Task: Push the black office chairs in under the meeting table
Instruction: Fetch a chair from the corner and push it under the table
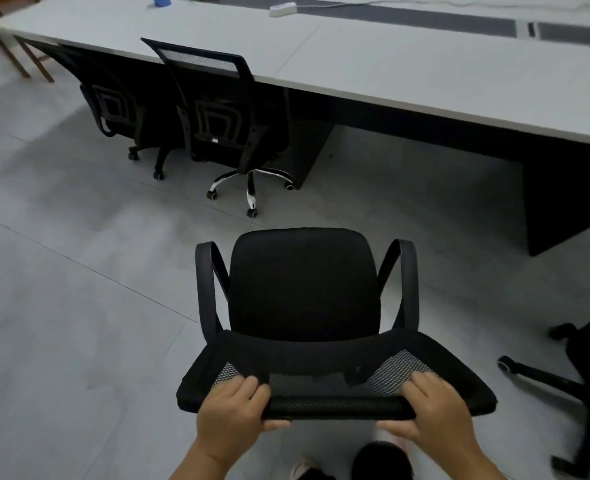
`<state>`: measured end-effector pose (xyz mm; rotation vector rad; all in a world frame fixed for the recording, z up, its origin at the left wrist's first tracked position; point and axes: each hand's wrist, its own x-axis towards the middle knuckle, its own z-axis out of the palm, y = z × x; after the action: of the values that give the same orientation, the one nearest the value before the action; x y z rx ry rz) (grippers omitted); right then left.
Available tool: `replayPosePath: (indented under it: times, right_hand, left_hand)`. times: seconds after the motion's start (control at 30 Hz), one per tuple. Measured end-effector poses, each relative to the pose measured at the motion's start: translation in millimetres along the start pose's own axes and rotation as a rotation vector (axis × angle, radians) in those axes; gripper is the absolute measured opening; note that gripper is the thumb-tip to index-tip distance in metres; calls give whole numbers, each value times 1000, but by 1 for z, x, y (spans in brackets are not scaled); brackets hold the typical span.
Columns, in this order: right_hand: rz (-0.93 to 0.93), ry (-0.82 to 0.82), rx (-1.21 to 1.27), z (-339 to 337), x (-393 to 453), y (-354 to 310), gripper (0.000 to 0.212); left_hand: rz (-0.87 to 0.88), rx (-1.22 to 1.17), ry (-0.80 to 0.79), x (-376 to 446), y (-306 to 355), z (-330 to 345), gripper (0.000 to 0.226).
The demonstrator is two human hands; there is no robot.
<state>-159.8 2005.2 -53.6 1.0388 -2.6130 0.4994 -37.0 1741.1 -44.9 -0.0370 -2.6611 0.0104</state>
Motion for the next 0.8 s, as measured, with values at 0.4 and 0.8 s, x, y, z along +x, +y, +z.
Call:
replayPosePath:
  times: [0.4,0.8]
  right_hand:
    - [106,17,14,26,108,59,76]
    - [185,-55,-101,50,189,100,74]
  left_hand:
    - [26,34,24,116,-36,65,51]
    - [33,-54,-31,216,-79,123,55]
